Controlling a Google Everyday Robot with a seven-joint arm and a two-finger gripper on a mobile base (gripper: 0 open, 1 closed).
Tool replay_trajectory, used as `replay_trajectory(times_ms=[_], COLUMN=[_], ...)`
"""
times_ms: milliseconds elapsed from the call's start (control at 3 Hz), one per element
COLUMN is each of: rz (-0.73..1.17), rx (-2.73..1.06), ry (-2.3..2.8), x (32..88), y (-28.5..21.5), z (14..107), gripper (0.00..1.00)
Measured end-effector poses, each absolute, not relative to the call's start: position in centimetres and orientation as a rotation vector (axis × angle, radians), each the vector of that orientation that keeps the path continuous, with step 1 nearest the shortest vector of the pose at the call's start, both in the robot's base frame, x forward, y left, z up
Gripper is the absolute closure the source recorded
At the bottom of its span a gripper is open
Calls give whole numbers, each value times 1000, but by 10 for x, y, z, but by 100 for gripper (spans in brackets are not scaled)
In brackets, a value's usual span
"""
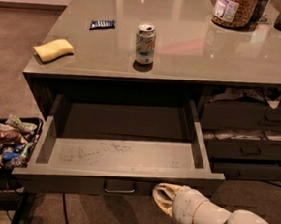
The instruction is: Close top drawer
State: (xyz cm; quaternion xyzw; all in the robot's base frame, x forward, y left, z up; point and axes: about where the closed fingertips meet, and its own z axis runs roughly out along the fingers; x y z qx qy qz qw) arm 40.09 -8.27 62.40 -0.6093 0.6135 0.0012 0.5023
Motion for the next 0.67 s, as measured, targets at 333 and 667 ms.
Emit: replay_trajectory(times_ms=[333,667], rz=[-28,-61], rx=[-1435,-1411], ry=[1491,1498], x=[414,424], y=[-88,-95], z=[625,628], gripper=[100,100])
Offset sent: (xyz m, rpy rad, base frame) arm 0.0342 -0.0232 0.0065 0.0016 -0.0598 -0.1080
